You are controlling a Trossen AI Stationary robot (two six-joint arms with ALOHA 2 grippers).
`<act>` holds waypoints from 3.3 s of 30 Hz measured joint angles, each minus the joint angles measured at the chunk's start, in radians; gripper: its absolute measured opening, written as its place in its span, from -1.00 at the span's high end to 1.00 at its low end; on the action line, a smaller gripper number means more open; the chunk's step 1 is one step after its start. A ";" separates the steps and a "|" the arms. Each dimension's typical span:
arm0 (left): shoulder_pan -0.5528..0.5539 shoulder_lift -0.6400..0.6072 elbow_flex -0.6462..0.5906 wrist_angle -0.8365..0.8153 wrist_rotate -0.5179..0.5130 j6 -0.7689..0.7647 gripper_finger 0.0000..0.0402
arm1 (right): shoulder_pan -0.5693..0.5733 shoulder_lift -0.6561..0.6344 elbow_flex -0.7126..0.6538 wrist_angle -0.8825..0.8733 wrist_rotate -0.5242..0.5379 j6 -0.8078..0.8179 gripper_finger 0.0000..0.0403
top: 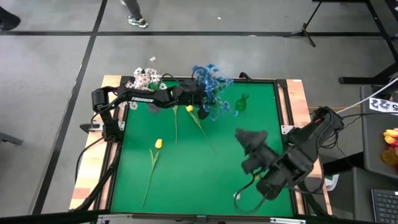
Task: Sort flowers into vase by color
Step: Put the blue flowers into the blue vase, then put the middle yellow flower into the green vase
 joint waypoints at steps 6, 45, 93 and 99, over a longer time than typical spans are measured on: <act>0.001 -0.003 0.012 -0.011 -0.001 -0.042 -0.31 | -0.040 -0.059 -0.059 -0.259 -0.061 0.486 -0.06; -0.069 -0.268 0.080 -0.656 -0.011 -0.077 -0.32 | -0.185 -0.097 -0.351 -0.271 -0.161 0.908 -0.04; -0.767 -0.573 0.081 -0.663 -0.117 -0.246 -0.32 | -0.659 0.395 -0.702 1.496 -0.864 0.373 -0.04; -0.768 -0.573 0.081 -0.675 -0.120 -0.264 -0.32 | -0.684 0.410 -0.680 1.397 -0.881 0.556 -0.04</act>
